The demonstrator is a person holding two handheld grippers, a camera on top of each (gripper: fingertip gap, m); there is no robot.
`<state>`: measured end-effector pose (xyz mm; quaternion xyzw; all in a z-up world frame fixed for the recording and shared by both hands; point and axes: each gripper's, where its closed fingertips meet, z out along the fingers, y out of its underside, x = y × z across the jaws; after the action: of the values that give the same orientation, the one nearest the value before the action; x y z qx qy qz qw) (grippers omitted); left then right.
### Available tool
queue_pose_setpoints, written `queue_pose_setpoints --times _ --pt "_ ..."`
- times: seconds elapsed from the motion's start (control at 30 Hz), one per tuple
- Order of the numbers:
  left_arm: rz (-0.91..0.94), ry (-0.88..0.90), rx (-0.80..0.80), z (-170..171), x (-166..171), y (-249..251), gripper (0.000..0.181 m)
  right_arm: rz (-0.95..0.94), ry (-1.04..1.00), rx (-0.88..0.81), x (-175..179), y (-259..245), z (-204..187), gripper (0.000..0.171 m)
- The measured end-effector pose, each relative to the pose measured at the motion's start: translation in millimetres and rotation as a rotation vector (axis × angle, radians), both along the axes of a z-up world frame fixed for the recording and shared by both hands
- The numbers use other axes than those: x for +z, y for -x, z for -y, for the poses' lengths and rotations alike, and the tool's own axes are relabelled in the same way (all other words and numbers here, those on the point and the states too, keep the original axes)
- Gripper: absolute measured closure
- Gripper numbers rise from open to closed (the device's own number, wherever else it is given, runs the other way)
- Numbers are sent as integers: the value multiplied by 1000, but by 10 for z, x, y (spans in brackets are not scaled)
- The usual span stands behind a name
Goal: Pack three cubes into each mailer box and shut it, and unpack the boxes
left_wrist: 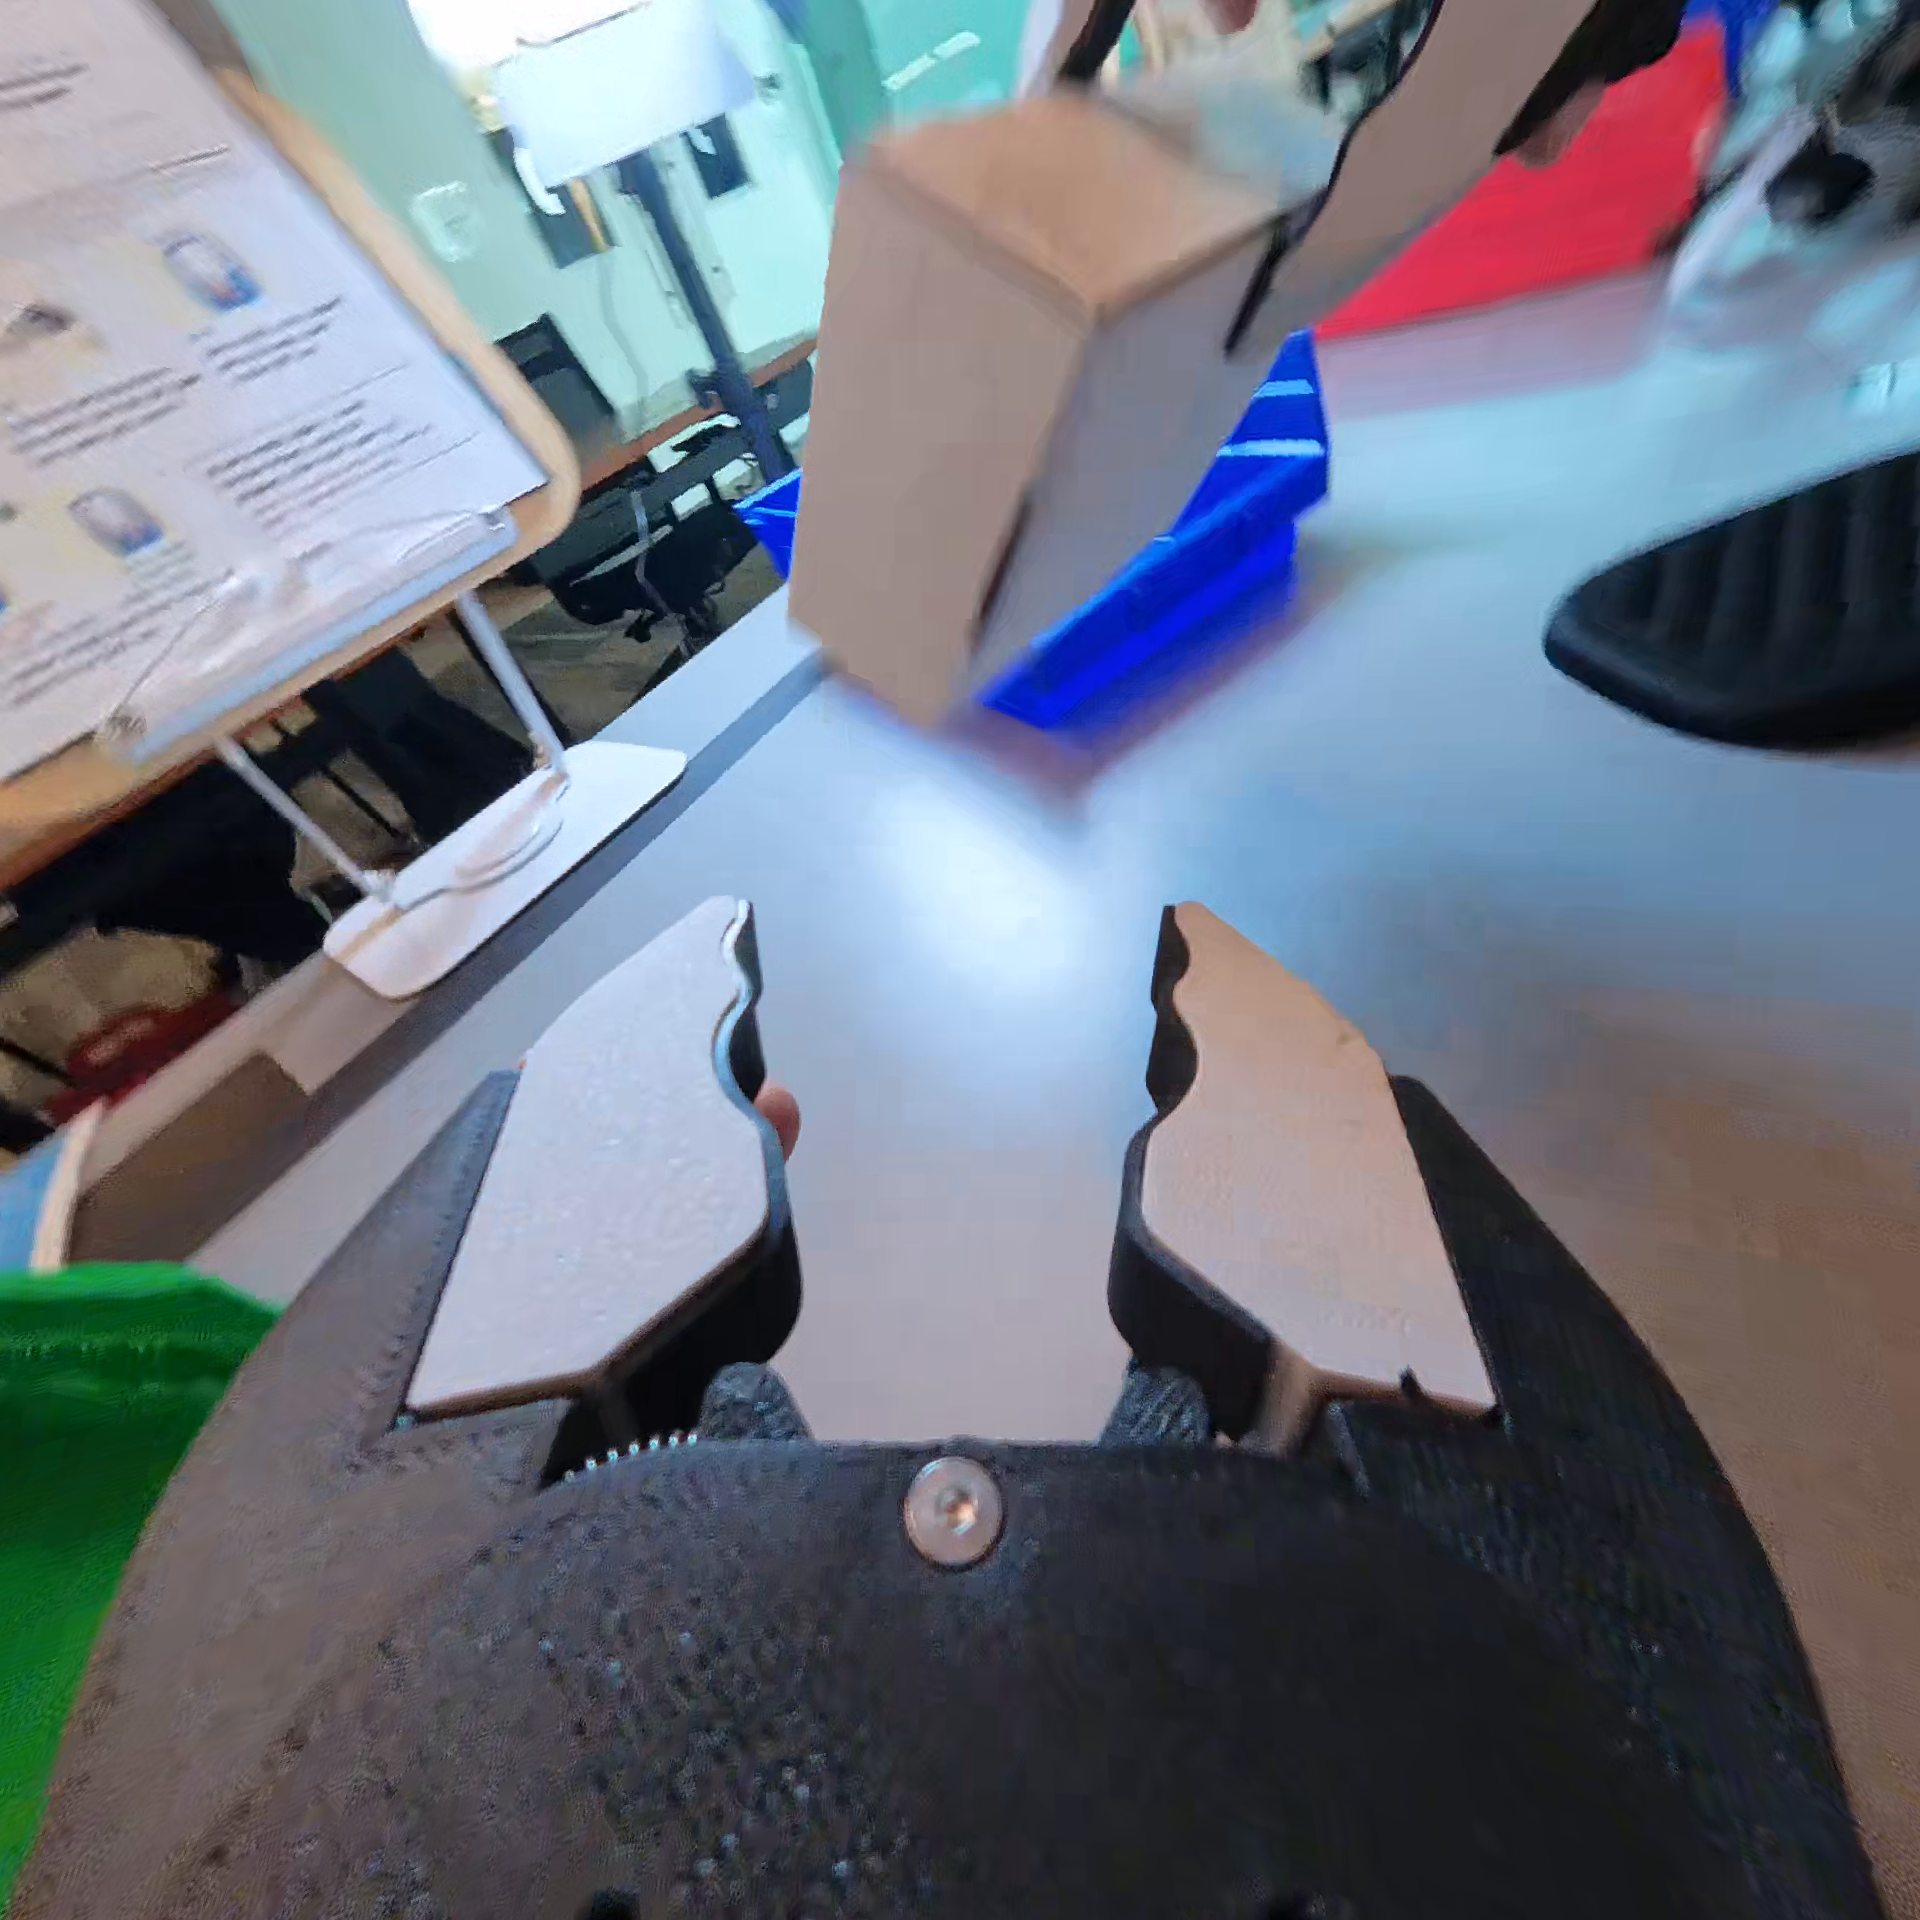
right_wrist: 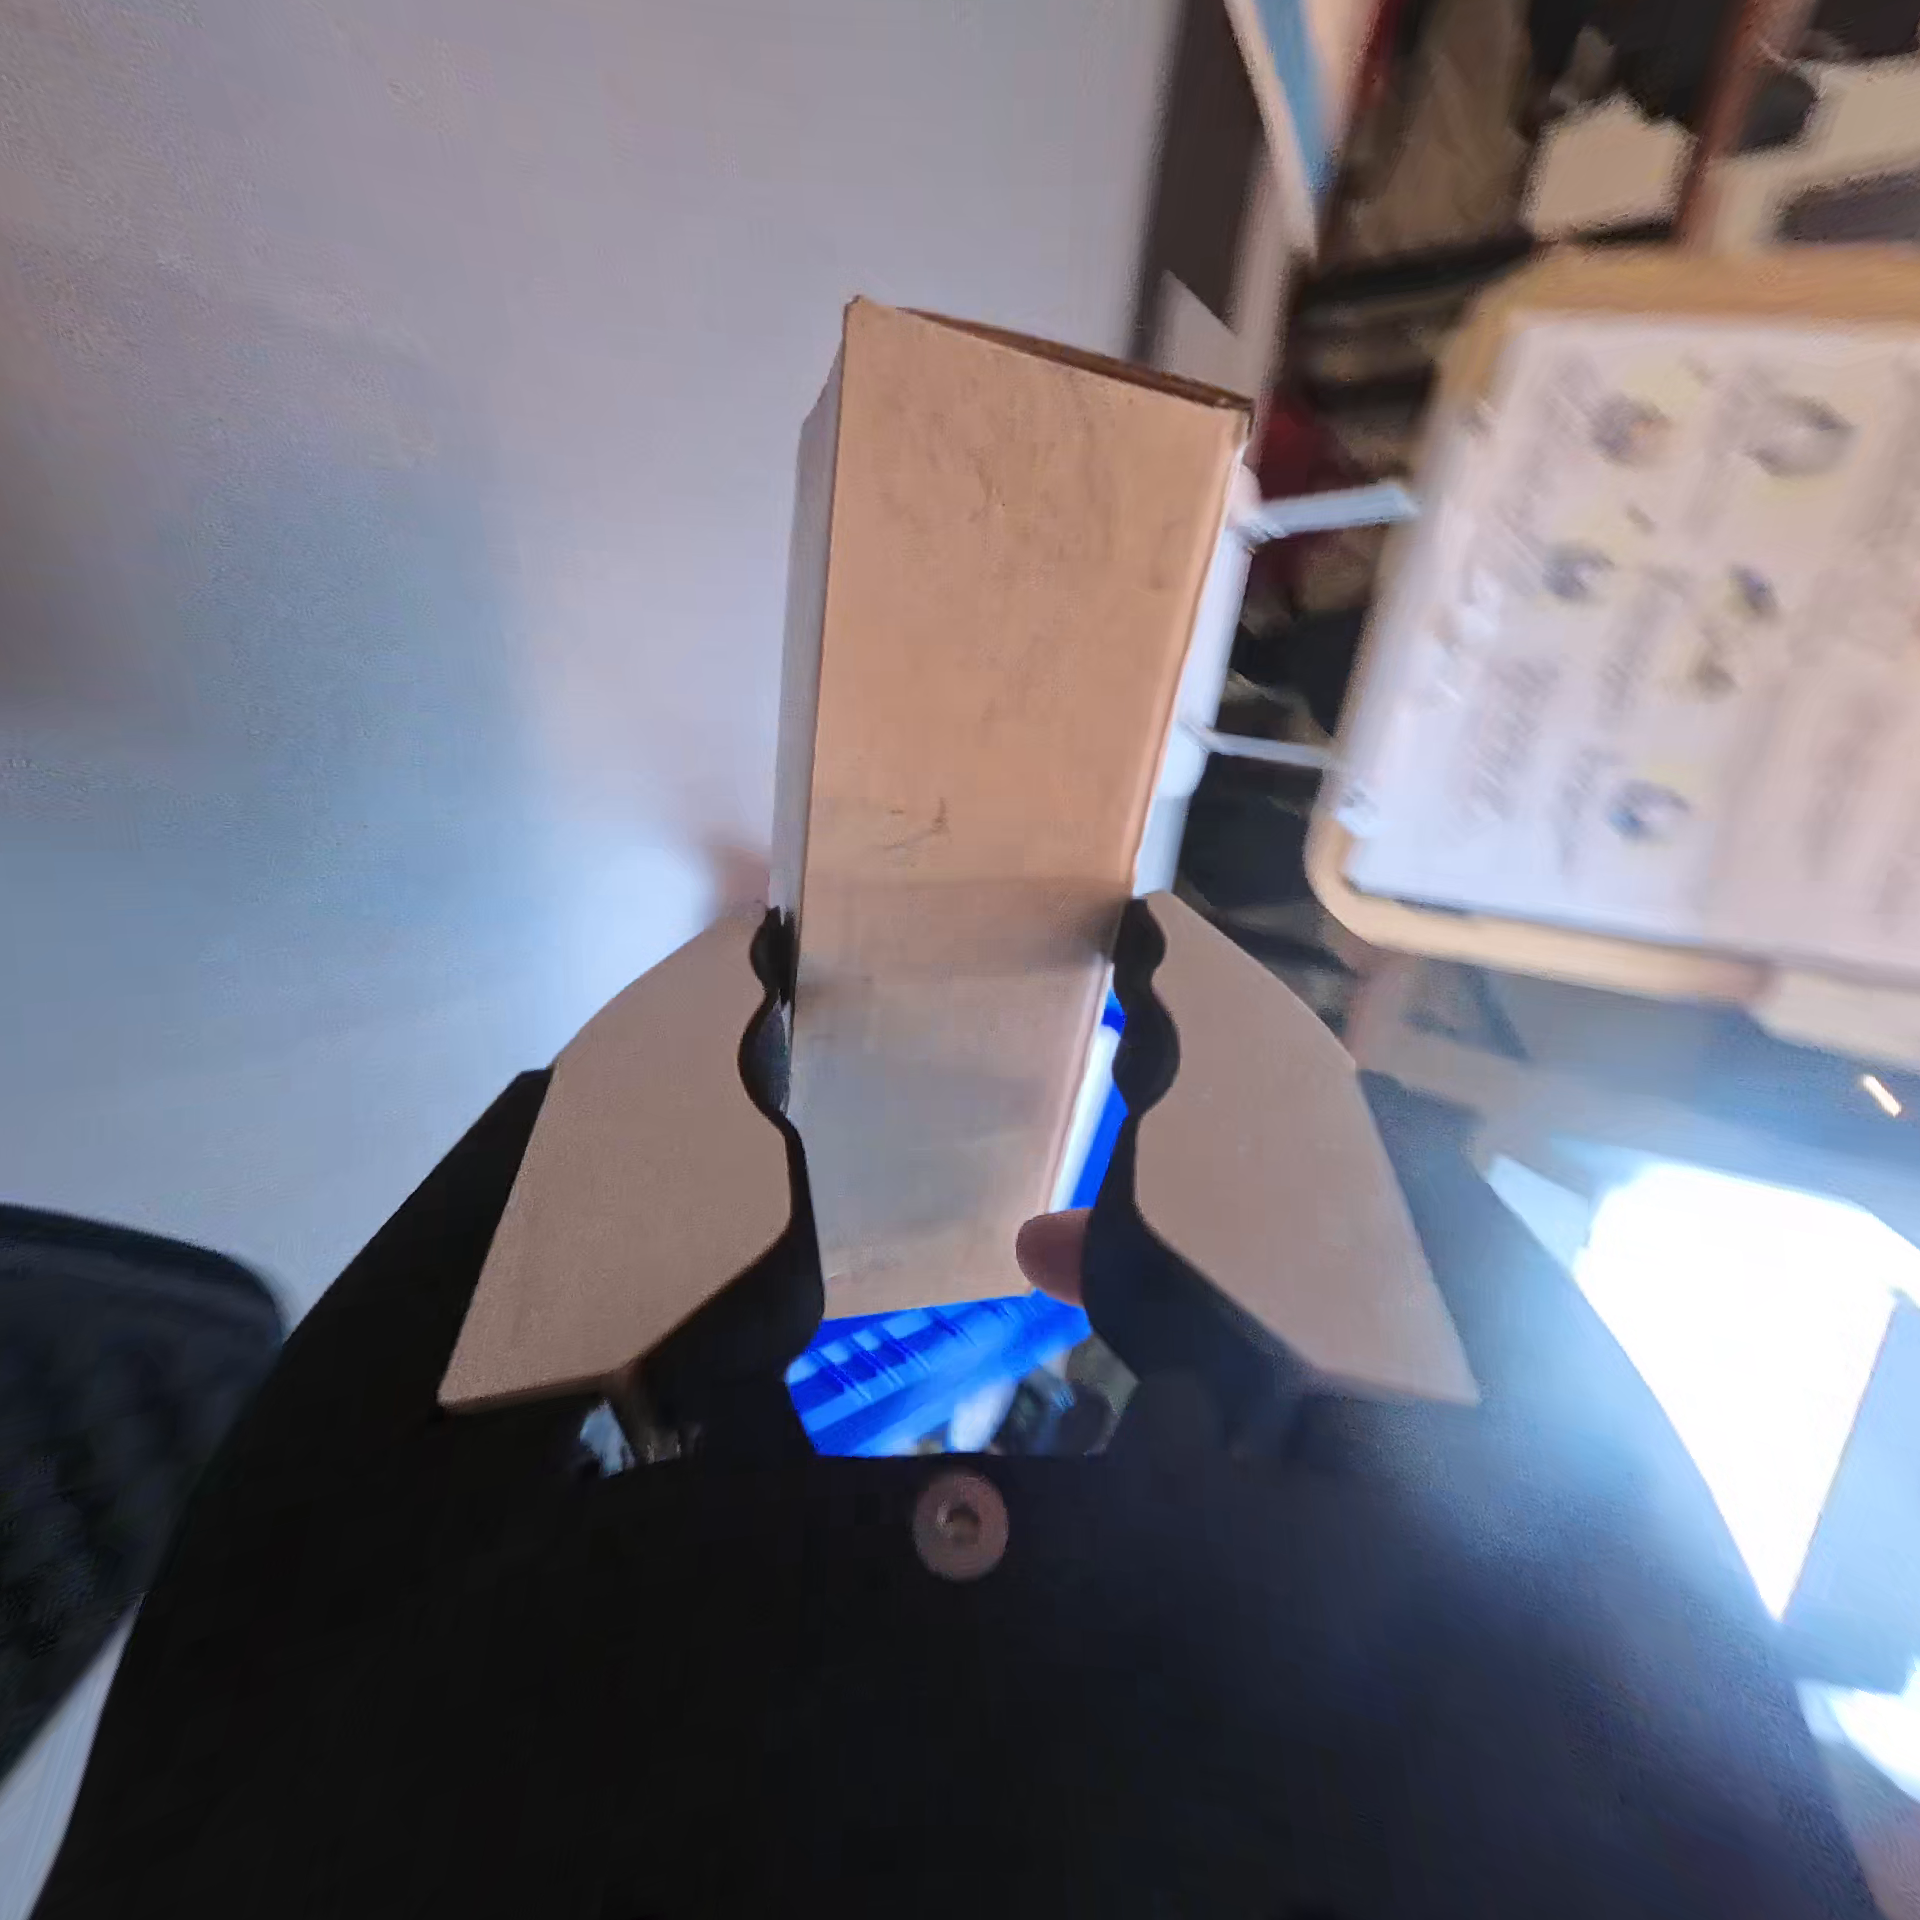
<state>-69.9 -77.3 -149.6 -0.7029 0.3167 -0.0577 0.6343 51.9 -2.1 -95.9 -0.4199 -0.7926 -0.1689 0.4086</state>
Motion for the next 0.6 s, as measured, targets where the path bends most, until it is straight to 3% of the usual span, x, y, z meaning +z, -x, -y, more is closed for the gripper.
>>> queue_pose_setpoints --times 0.03,0.13,0.23,0.4,0.53,0.6 --pt "56 6 22 -23 38 109 111 -35 -73 -54 214 -92 -265 111" --pt "143 11 84 -69 82 344 115 -70 -298 -212 679 -458 -1133 110" --pt "120 -31 123 -66 94 426 117 -44 -393 -320 669 -786 -1918 110" --pt "87 -38 165 -83 47 503 118 13 -373 -413 -77 -1053 -2857 110" --pt "80 -19 202 -109 -18 615 119 77 -453 -400 -521 -1079 -3221 111" --pt "79 -16 223 -125 -39 673 121 100 -315 -411 -750 -1122 -3247 112"
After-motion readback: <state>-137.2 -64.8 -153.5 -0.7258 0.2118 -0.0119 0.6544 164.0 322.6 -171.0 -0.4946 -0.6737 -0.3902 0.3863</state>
